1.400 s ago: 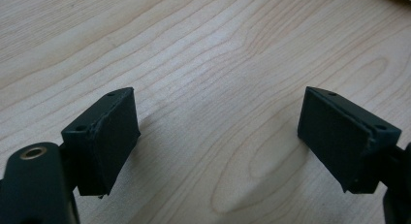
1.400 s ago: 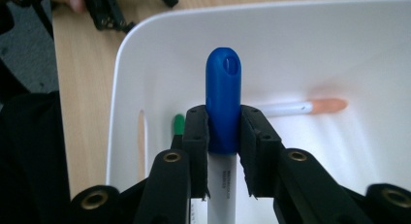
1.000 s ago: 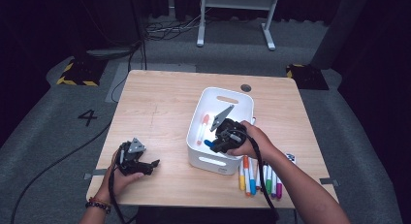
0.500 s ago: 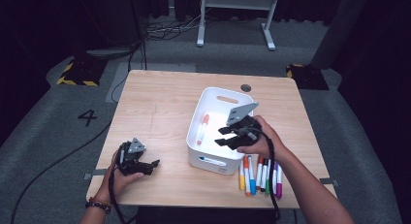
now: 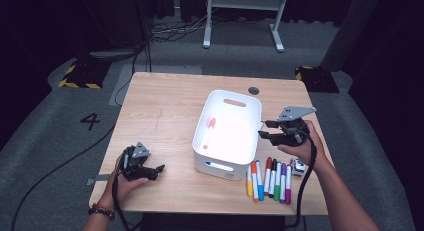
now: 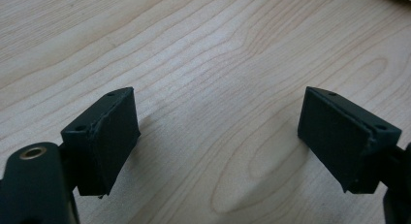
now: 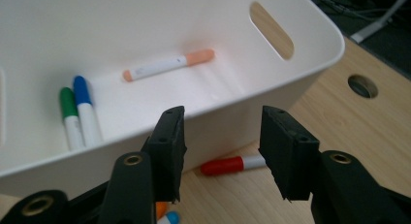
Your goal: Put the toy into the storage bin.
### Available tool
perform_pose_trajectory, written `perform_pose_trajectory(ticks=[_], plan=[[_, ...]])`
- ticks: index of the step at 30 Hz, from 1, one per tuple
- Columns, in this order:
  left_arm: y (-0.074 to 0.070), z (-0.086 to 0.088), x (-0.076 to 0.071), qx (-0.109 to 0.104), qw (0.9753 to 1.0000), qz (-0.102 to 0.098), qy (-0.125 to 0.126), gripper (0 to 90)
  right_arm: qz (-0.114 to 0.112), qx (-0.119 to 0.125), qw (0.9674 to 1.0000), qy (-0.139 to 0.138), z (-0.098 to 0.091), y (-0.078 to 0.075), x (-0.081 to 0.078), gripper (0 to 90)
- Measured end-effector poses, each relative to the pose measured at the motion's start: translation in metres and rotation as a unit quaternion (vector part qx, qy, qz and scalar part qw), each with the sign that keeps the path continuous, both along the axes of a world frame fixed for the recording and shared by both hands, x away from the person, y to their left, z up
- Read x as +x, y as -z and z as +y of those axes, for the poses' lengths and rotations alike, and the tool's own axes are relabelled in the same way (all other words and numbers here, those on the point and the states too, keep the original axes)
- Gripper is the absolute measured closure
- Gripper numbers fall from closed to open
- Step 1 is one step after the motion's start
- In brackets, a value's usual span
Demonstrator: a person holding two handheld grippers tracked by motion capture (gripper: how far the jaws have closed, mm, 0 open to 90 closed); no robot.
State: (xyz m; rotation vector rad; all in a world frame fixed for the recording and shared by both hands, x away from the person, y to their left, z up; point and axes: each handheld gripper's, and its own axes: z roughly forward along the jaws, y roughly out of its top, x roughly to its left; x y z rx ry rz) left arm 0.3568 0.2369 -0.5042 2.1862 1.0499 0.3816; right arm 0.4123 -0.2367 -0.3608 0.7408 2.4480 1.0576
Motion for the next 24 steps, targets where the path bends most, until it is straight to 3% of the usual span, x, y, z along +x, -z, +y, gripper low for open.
perform_pose_trajectory(ticks=[2, 4, 7, 12, 16, 18, 24], plan=[[0.000, 0.000, 0.000, 0.000, 1.0000, 0.000, 0.000, 14.8, 0.004, -0.014, 0.9995, 0.029, -0.005, 0.013, 0.008, 51.2], [0.000, 0.000, 0.000, -0.001, 1.0000, 0.001, 0.000, 14.8, 0.017, -0.007, 0.9987, 0.047, -0.007, 0.023, 0.014, 50.1], [0.000, 0.000, 0.000, -0.001, 1.0000, 0.001, -0.001, 14.8, 0.031, -0.017, 0.9963, 0.079, -0.007, 0.040, 0.024, 48.0], [0.000, 0.000, 0.000, -0.001, 1.0000, 0.001, 0.000, 14.8, 0.058, -0.034, 0.9920, 0.107, -0.002, 0.071, 0.045, 45.2], [0.000, 0.000, 0.000, -0.001, 1.0000, 0.001, 0.000, 14.8, 0.074, -0.021, 0.9881, 0.134, 0.002, 0.089, 0.060, 44.5], [0.000, 0.000, 0.000, 0.002, 1.0000, -0.001, -0.001, 14.8, 0.085, -0.004, 0.9850, 0.150, 0.001, 0.093, 0.066, 45.1], [0.000, 0.000, 0.000, -0.001, 1.0000, 0.001, 0.000, 14.9, 0.098, 0.015, 0.9772, 0.188, -0.001, 0.106, 0.079, 42.4]])
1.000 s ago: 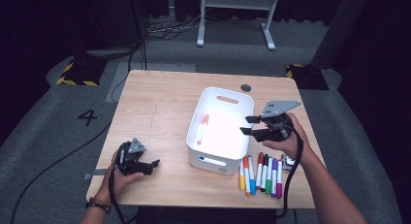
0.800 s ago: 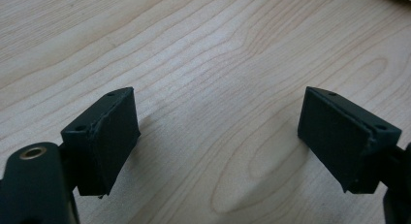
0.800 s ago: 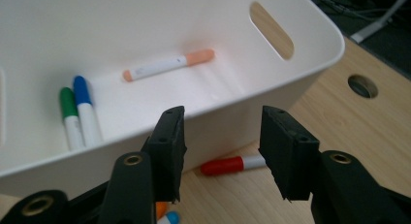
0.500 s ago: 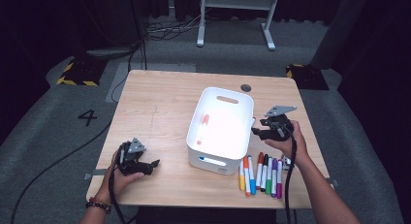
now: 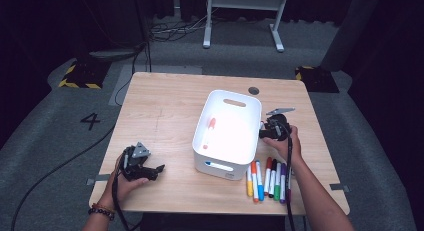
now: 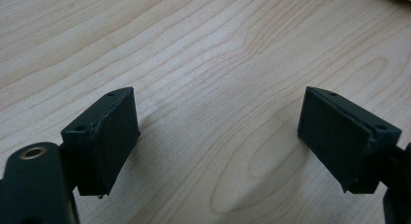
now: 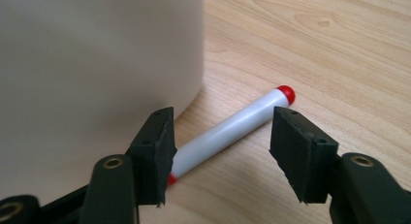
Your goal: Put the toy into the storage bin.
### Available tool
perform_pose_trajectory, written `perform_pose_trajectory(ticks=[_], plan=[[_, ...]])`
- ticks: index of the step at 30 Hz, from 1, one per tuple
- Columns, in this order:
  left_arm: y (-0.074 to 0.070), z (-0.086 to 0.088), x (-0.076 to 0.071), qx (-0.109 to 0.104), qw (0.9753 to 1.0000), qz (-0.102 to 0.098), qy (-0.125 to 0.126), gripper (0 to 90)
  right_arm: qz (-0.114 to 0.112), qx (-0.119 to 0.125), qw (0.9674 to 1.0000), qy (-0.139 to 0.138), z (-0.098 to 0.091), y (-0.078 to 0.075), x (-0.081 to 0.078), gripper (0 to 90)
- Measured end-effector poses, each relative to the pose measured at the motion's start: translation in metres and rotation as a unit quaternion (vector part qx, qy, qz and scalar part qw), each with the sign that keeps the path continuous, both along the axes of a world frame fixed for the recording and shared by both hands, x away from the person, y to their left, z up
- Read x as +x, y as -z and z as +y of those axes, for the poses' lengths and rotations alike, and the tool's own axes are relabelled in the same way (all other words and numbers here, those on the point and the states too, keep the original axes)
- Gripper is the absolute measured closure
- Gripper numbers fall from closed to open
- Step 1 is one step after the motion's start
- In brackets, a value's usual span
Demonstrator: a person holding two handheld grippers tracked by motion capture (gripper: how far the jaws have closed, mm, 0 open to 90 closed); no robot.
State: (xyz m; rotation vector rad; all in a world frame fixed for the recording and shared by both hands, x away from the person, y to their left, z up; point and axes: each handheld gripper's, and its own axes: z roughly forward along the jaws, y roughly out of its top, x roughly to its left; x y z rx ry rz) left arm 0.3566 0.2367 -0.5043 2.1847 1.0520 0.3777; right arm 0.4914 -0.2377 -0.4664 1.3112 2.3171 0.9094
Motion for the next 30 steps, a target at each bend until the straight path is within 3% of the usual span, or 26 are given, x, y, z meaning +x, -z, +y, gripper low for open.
perform_pose_trajectory(ticks=[10, 16, 21, 28, 30], plan=[[0.000, 0.000, 0.000, 0.000, 1.0000, 0.000, 0.000, 14.9, 0.033, -0.022, 0.9991, 0.016, 0.000, 0.017, 0.008, 47.3], [0.000, 0.000, 0.000, 0.000, 1.0000, -0.001, 0.000, 14.9, 0.038, -0.044, 0.9983, -0.008, -0.010, 0.014, 0.006, 64.0], [0.000, 0.000, 0.000, 0.000, 1.0000, 0.000, 0.000, 14.9, 0.043, -0.050, 0.9976, -0.018, -0.017, 0.009, 0.004, 55.0], [0.000, 0.000, 0.000, 0.000, 1.0000, -0.002, 0.000, 14.9, 0.037, -0.050, 0.9979, -0.018, -0.028, -0.005, 0.001, 51.9], [0.000, 0.000, 0.000, 0.001, 1.0000, -0.002, 0.000, 14.9, 0.045, -0.045, 0.9978, -0.017, -0.036, -0.009, 0.001, 51.4]])
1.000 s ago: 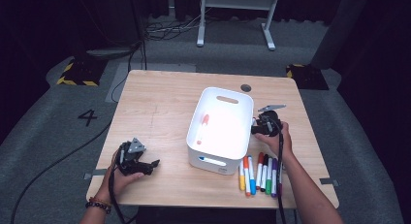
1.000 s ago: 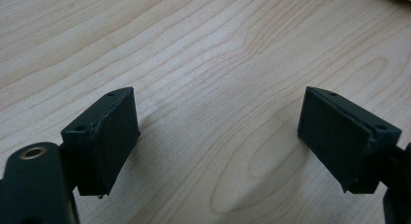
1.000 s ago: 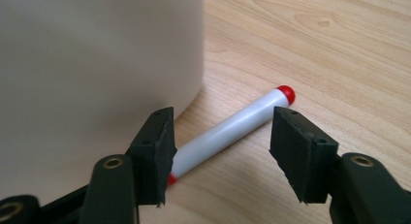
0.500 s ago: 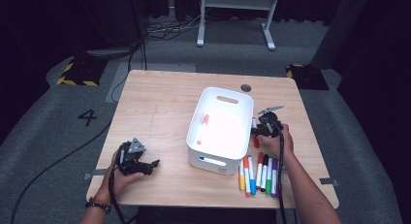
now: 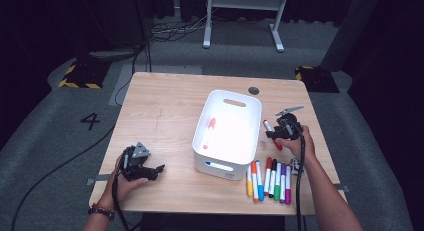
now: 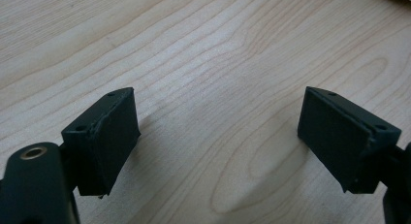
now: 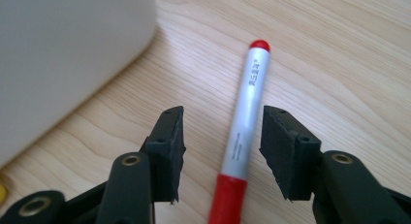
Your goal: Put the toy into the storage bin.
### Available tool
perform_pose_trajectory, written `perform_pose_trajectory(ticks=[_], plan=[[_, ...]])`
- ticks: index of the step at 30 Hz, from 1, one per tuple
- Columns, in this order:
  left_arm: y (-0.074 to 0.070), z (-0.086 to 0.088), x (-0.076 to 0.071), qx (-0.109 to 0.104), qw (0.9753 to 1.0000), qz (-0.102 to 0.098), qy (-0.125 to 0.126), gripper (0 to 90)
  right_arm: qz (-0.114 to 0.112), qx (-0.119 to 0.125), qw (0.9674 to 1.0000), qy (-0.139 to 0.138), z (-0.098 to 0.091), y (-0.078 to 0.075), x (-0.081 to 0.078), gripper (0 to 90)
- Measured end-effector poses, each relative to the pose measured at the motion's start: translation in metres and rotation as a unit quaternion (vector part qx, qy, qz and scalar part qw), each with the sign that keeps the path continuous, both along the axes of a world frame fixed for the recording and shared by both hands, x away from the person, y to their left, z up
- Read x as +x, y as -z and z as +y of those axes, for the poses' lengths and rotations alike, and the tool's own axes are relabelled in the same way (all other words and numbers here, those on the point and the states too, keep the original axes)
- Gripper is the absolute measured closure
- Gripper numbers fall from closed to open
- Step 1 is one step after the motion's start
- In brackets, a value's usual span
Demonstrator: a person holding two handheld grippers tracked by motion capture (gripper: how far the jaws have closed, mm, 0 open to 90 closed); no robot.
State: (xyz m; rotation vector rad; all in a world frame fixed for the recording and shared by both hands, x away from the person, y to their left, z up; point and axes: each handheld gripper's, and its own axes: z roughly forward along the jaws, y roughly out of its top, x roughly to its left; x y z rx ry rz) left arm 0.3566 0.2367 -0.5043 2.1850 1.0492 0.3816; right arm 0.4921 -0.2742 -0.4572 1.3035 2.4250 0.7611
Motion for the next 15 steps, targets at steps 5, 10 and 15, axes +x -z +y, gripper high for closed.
perform_pose_trajectory(ticks=[5, 10, 15], plan=[[0.000, 0.000, 0.000, 0.002, 1.0000, -0.001, 0.000, 14.9, 0.015, -0.005, 0.9999, 0.005, -0.027, 0.003, 0.000, 50.2], [0.000, 0.000, 0.000, -0.001, 1.0000, 0.001, 0.000, 14.8, 0.035, -0.002, 0.9994, 0.000, -0.050, 0.015, -0.004, 50.8], [0.000, 0.000, 0.000, -0.001, 1.0000, 0.001, -0.001, 14.9, 0.014, -0.002, 0.9999, -0.007, -0.056, 0.020, -0.011, 64.0]])
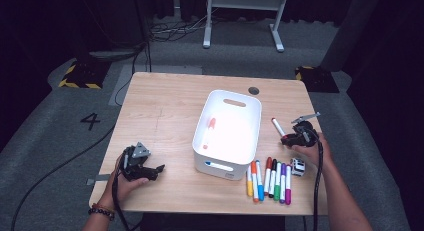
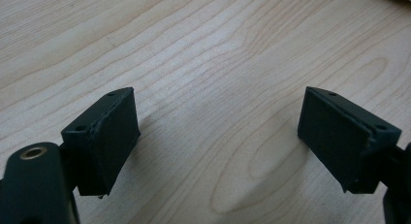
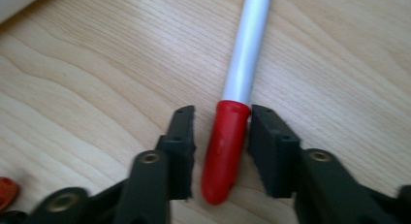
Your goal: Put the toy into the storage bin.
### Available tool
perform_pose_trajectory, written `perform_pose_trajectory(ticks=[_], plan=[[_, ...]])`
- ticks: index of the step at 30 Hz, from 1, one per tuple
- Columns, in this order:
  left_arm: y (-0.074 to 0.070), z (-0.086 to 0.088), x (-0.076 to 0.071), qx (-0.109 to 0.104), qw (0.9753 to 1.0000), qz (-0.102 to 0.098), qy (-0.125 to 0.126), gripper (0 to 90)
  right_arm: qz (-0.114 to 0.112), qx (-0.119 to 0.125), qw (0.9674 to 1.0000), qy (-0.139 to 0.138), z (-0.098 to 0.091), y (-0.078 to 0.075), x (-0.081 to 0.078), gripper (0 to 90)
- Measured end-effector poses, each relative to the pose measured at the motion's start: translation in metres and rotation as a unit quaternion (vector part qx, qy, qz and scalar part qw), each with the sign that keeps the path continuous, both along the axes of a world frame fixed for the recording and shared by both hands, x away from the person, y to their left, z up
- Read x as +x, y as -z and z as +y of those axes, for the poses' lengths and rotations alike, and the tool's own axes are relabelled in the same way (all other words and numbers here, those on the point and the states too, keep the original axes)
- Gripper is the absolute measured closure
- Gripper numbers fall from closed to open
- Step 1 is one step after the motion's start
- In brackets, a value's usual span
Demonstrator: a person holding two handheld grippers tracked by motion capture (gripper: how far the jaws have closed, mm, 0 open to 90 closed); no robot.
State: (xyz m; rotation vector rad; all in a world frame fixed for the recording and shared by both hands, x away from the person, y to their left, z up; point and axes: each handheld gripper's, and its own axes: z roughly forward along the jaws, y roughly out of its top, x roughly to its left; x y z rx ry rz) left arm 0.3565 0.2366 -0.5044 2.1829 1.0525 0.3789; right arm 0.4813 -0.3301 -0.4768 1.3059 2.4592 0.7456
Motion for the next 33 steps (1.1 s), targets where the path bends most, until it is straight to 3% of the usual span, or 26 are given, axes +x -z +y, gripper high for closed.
perform_pose_trajectory(ticks=[1, 4, 13, 18, 26, 33], plan=[[0.000, 0.000, 0.000, 0.000, 1.0000, 0.000, 0.000, 14.9, -0.006, -0.009, 0.9999, 0.000, 0.000, 0.000, -0.001, 66.8], [0.000, 0.000, 0.000, 0.002, 1.0000, -0.002, 0.000, 14.8, -0.014, -0.002, 0.9999, -0.007, -0.001, 0.001, -0.004, 74.4], [0.000, 0.000, 0.000, 0.000, 1.0000, 0.000, 0.000, 14.9, -0.022, 0.000, 0.9996, -0.017, -0.002, 0.002, -0.007, 75.1], [0.000, 0.000, 0.000, 0.000, 1.0000, 0.000, 0.000, 14.8, -0.027, 0.036, 0.9988, -0.021, -0.008, -0.004, -0.011, 75.1], [0.000, 0.000, 0.000, 0.000, 1.0000, 0.001, 0.000, 14.8, -0.064, 0.090, 0.9935, -0.025, -0.016, -0.034, -0.024, 75.1], [0.000, 0.000, 0.000, 0.000, 1.0000, 0.000, 0.000, 14.8, -0.102, 0.109, 0.9877, -0.046, -0.016, -0.067, -0.040, 75.2]])
